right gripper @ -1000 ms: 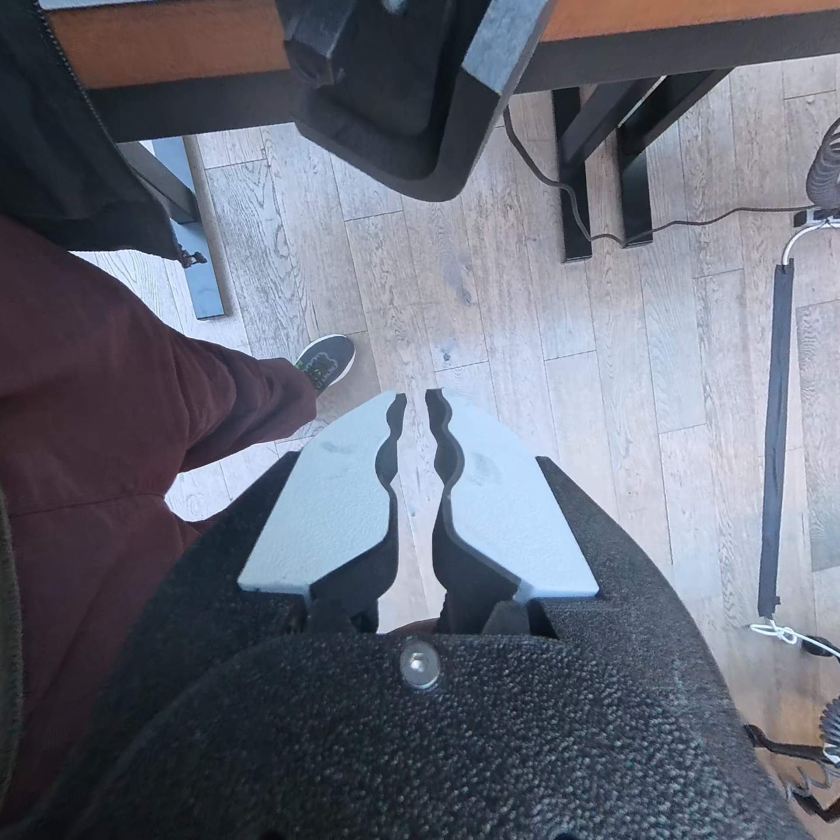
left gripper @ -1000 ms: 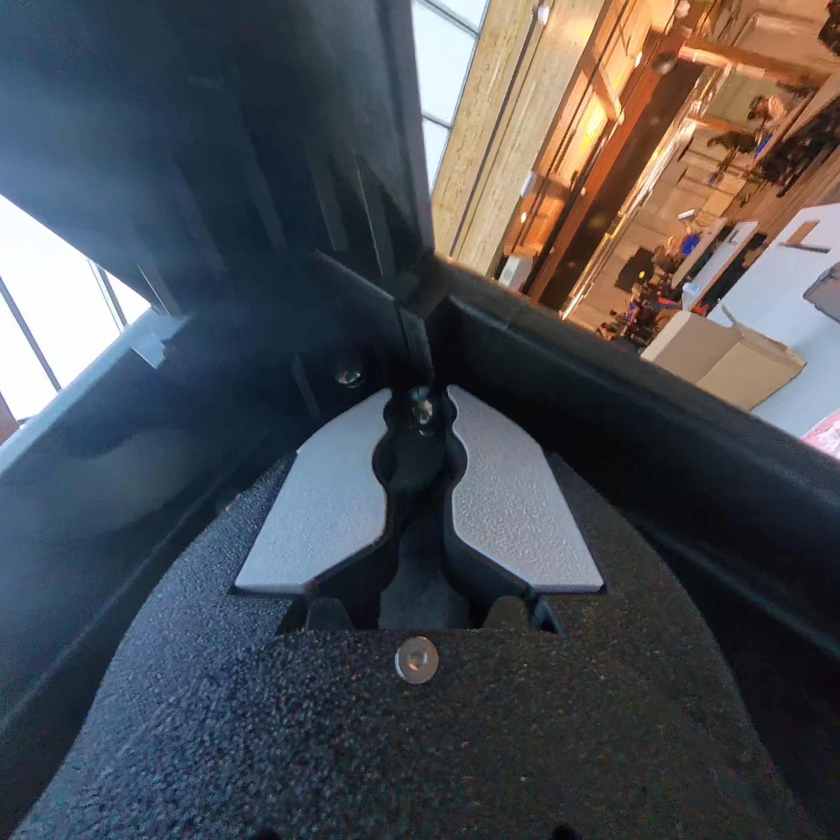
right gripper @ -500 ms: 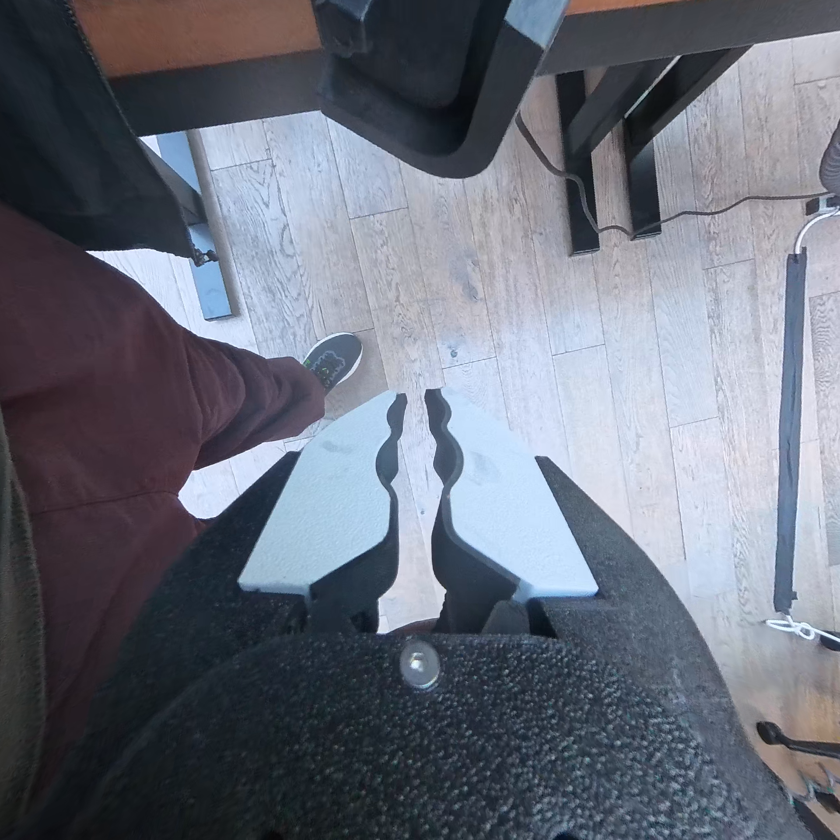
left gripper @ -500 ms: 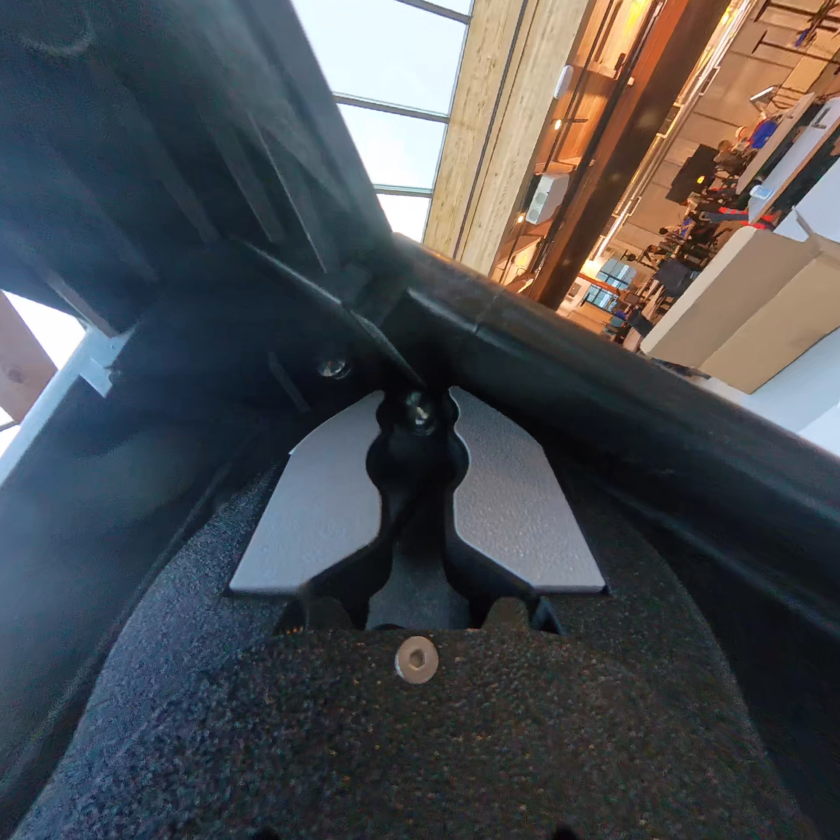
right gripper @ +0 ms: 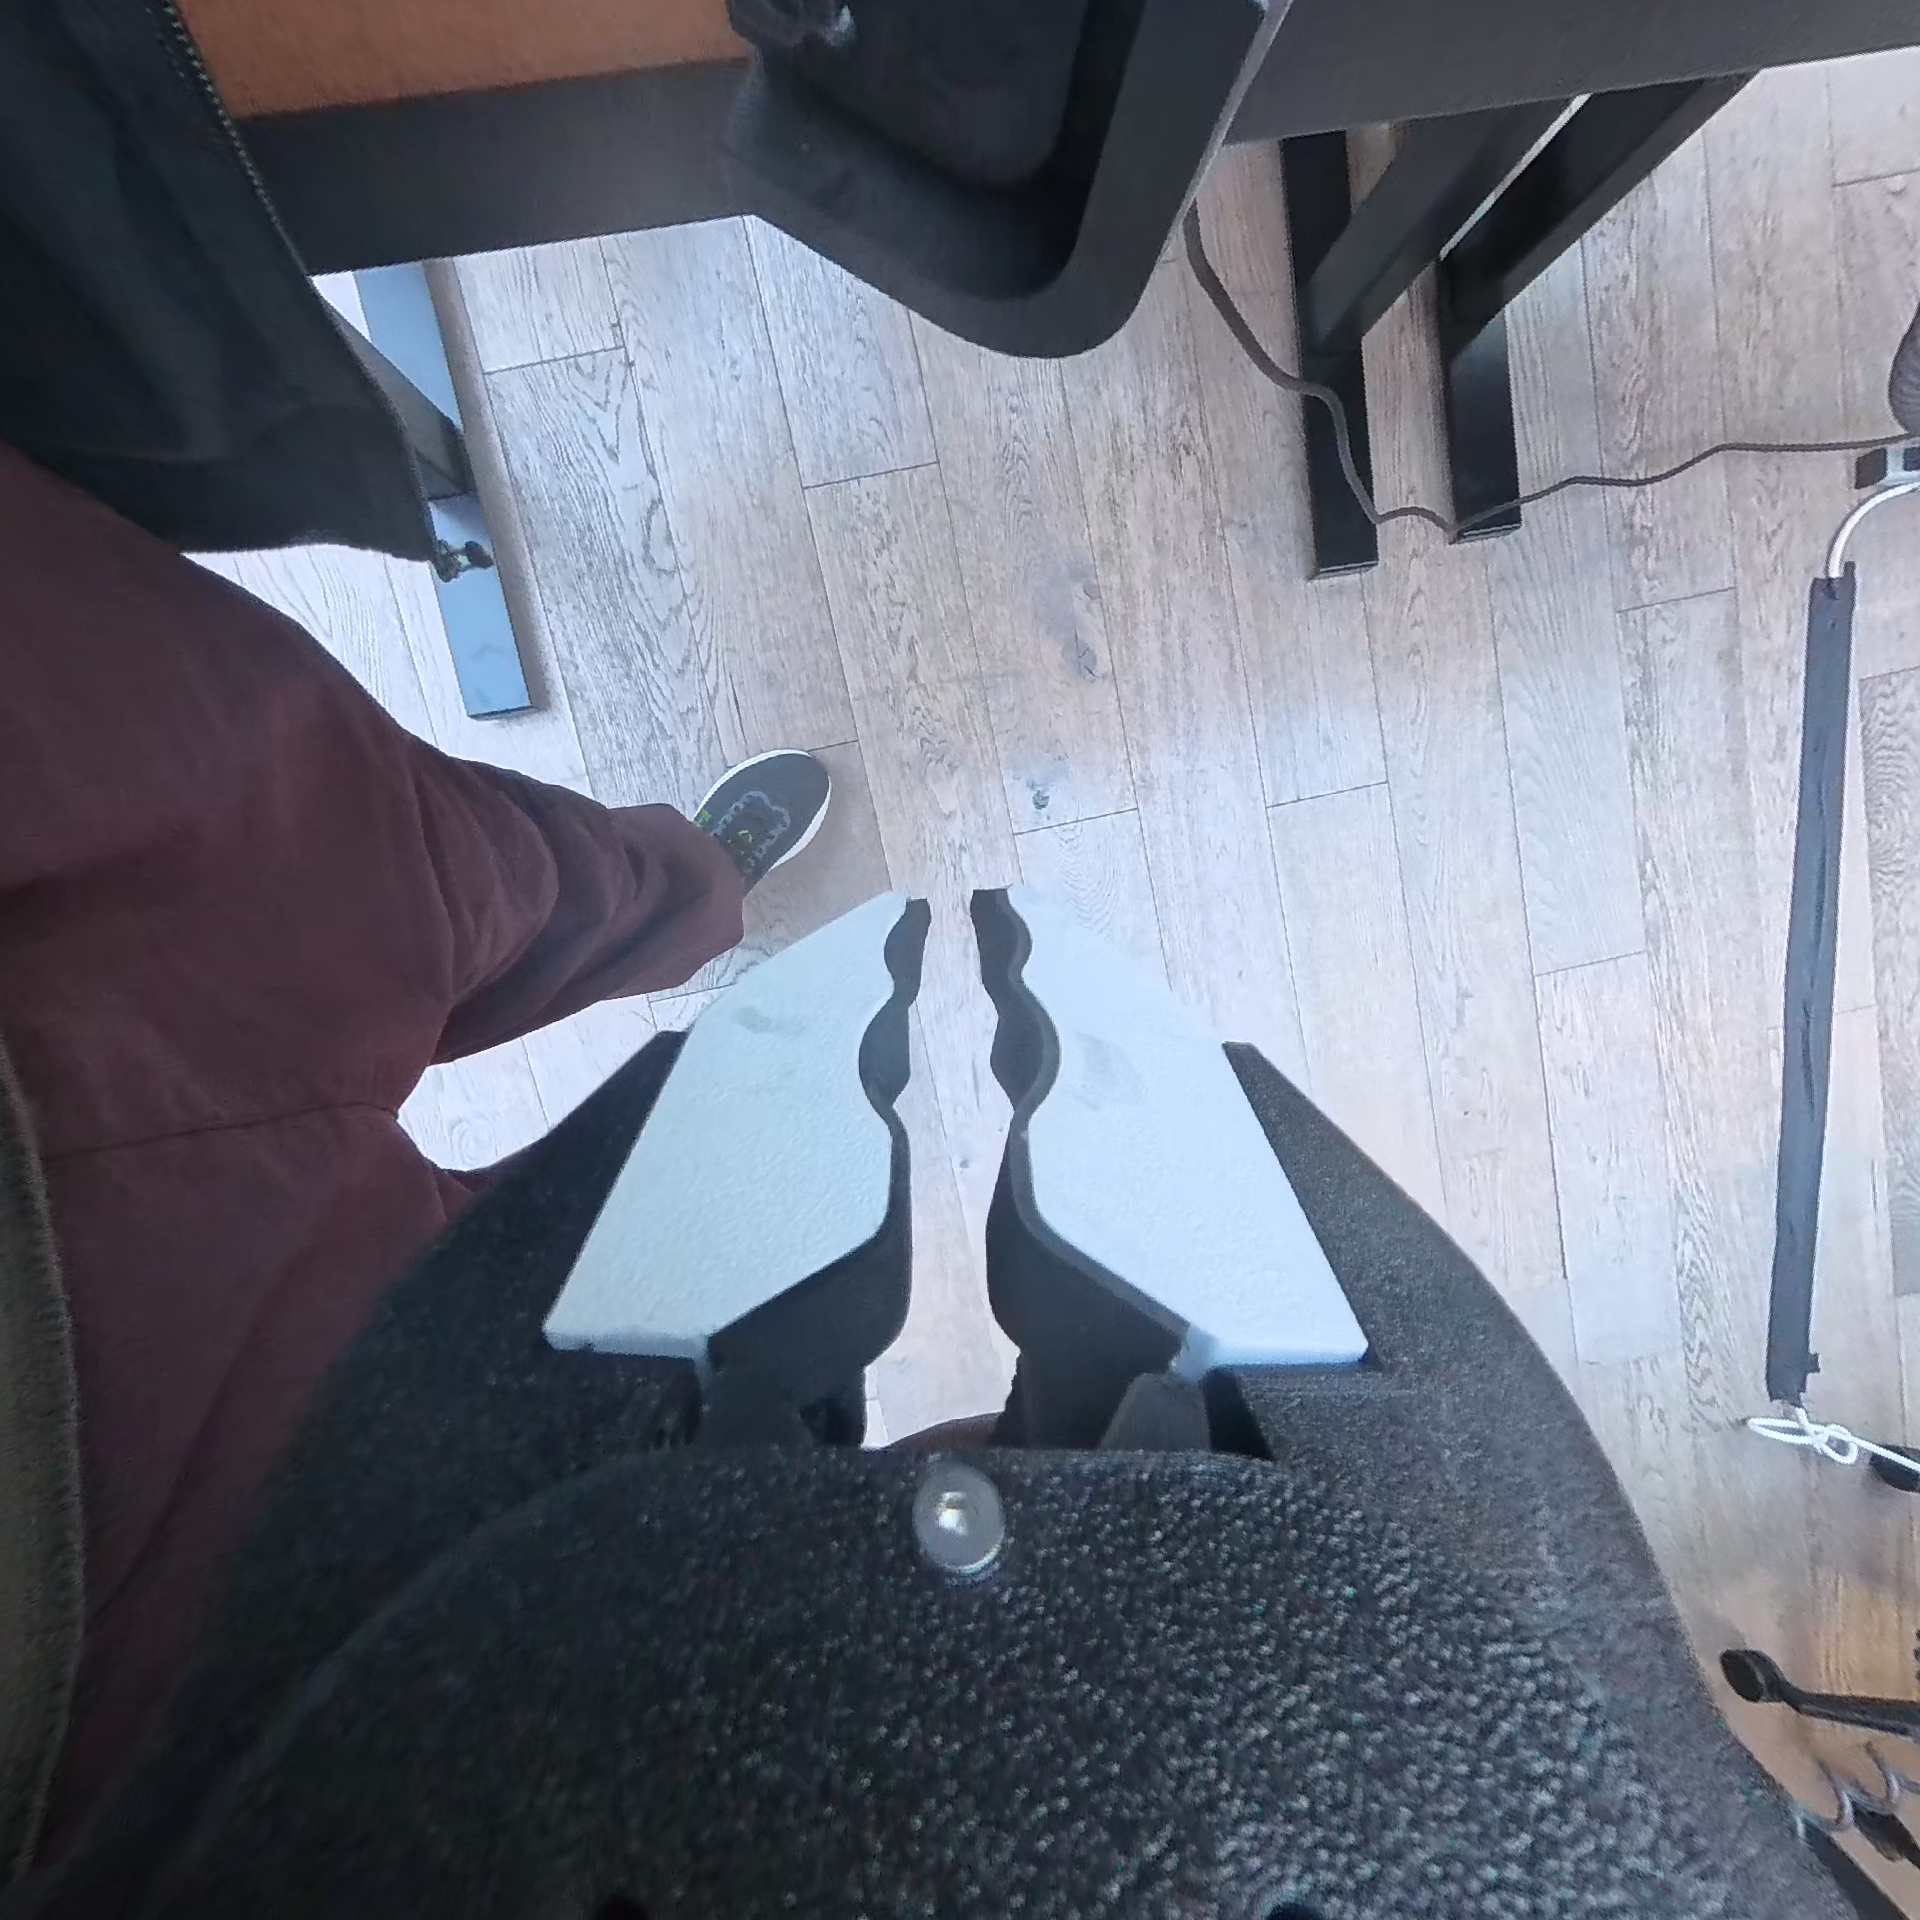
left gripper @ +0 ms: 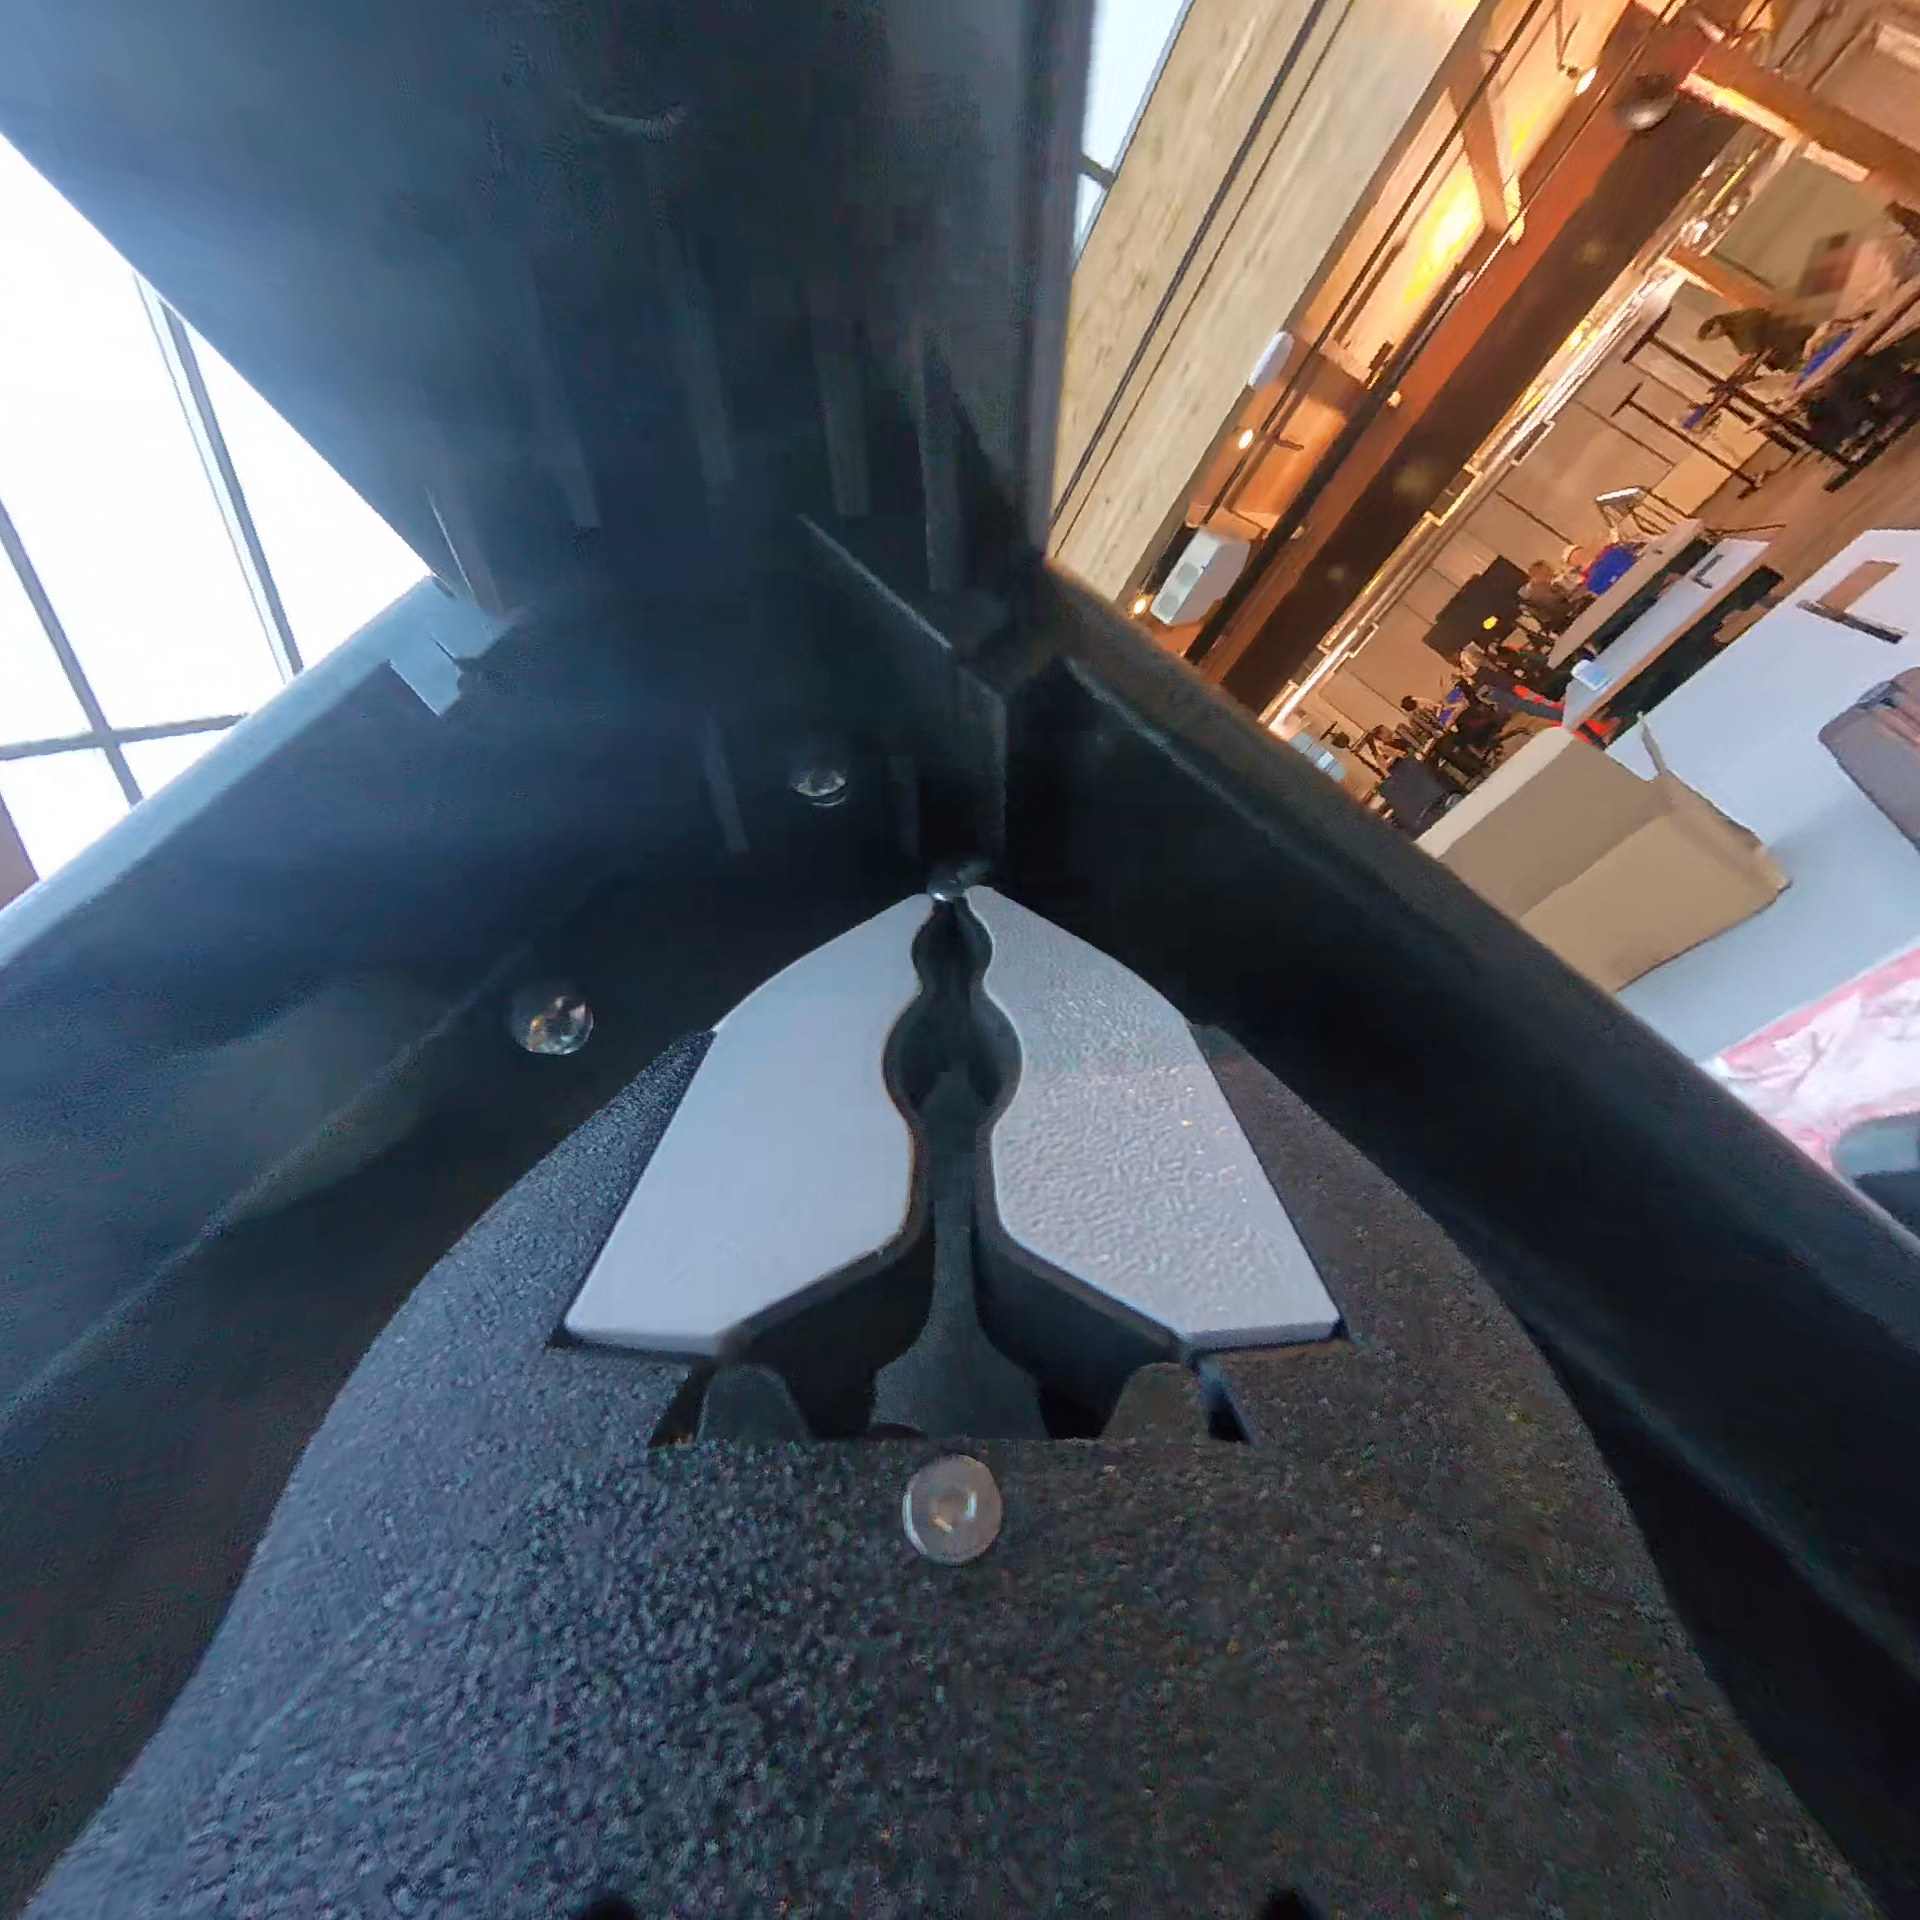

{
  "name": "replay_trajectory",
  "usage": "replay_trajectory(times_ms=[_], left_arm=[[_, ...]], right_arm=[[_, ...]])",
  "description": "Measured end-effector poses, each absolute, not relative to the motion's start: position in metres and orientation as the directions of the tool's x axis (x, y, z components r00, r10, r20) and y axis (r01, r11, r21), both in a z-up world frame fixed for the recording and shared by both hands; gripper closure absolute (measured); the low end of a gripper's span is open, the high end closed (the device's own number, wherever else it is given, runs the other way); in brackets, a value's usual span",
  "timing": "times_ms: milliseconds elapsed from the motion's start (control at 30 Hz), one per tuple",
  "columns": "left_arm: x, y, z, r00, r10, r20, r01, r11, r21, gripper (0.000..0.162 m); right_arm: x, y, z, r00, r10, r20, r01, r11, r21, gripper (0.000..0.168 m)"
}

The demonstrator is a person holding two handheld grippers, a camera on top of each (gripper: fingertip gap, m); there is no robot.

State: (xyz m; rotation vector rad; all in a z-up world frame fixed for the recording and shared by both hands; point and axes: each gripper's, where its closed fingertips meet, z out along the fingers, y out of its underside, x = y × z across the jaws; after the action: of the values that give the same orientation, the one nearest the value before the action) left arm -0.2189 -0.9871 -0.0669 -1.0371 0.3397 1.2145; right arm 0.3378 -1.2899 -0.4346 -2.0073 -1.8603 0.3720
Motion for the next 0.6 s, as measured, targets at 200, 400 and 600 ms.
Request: replay_trajectory(times_ms=[200, 400, 600], left_arm=[[-0.222, -0.975, -0.072, 0.351, 0.556, -0.754, -0.875, -0.090, -0.475, 0.162], [-0.227, -0.977, -0.073, 0.352, 0.529, -0.772, -0.858, -0.146, -0.492, 0.162], [-0.201, -1.036, -0.120, 0.590, 0.393, -0.705, -0.735, -0.101, -0.671, 0.155]], right_arm=[[0.336, -1.285, -0.432, 0.085, 0.994, 0.070, 0.888, -0.044, -0.458, 0.155], [0.341, -1.285, -0.430, 0.069, 0.995, 0.072, 0.888, -0.029, -0.458, 0.155], [0.349, -1.279, -0.437, 0.016, 0.997, 0.070, 0.889, 0.018, -0.458, 0.155]])
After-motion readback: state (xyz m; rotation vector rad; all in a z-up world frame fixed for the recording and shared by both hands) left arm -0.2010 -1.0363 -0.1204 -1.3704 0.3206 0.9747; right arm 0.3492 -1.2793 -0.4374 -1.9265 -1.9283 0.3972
